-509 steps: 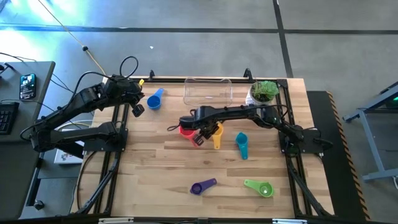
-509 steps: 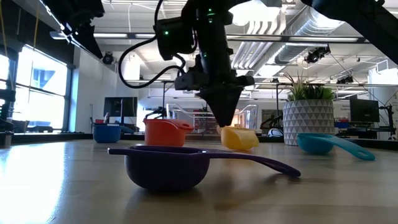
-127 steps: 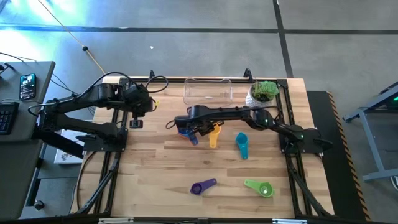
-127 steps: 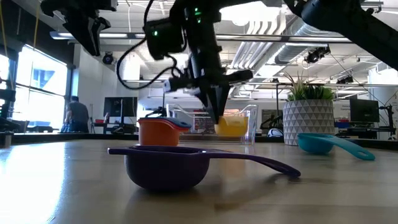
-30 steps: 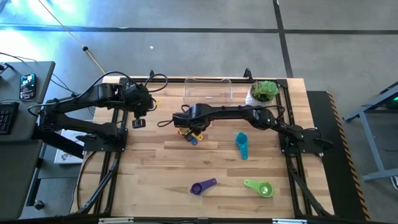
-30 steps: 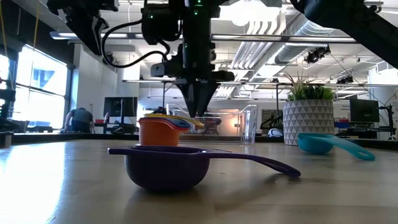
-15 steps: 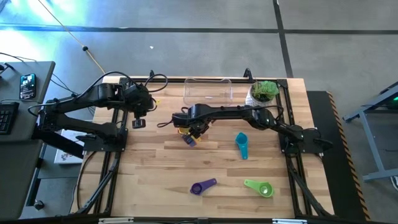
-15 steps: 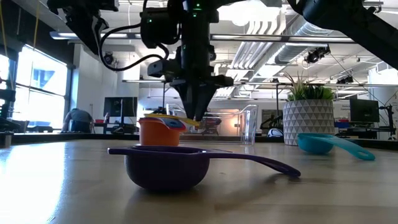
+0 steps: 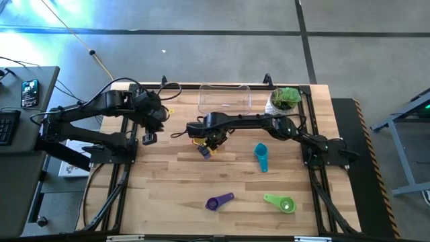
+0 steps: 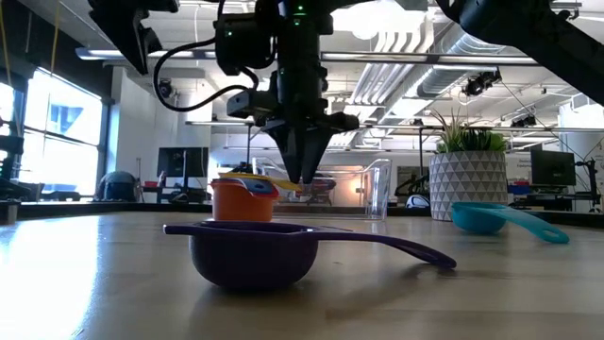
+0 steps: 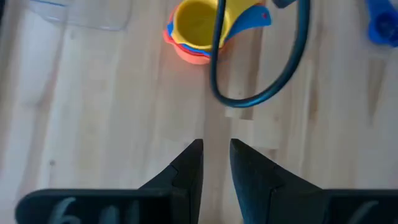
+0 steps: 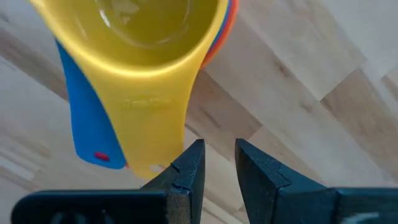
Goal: Nest measuring cups in basket
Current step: Stack the yellow measuring cup on the top of the blue measuring cup
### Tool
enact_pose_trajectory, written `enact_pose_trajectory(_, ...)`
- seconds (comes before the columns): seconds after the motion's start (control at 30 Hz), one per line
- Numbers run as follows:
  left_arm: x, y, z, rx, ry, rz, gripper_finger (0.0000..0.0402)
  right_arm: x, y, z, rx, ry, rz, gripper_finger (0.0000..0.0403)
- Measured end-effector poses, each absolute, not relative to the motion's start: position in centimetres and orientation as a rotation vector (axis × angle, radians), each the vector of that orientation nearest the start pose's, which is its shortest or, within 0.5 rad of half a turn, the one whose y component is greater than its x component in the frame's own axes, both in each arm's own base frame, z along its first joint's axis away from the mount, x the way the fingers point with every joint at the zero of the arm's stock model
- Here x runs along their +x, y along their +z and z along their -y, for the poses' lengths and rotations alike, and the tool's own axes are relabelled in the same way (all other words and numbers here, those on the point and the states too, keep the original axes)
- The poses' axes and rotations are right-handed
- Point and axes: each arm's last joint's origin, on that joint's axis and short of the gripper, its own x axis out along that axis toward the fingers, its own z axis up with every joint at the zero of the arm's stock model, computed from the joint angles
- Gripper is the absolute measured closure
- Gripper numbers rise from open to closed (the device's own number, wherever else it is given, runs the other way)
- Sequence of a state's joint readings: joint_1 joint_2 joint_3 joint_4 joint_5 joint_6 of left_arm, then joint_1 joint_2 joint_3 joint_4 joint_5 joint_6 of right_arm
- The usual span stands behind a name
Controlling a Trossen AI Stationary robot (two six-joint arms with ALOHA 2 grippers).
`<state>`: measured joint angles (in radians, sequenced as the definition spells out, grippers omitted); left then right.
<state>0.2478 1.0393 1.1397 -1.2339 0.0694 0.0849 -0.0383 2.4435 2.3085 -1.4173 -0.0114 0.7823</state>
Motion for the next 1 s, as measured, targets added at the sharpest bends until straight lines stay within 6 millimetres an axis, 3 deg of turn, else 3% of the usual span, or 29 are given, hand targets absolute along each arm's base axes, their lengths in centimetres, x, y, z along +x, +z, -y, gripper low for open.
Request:
enact_pose_trajectory(0.27, 15.8, 32.4, -3.6, -0.18, 0.148, -1.161, 0.033, 47.0, 21.1, 1.7, 0.672, -0.623, -1.478, 0.0322)
enact_pose_trajectory(0.57, 13.3, 28.1, -2.0, -0.246, 0.156, -1.204, 0.033, 46.5, 21.7, 2.3, 0.677, -0.618, -1.497, 0.0322)
enact_pose_trajectory(0.77, 12.7, 26.3, -1.1, -0.366, 0.203, -1.141, 0.033, 45.6, 24.4, 3.7, 0.637, -0.575, -1.452, 0.0326)
enact_pose_trajectory(1.0, 14.1, 24.9, 0.3, -0.423, 0.15, -1.005, 0.033, 43.5, 28.9, 5.3, 0.527, -0.61, -1.347, 0.0331)
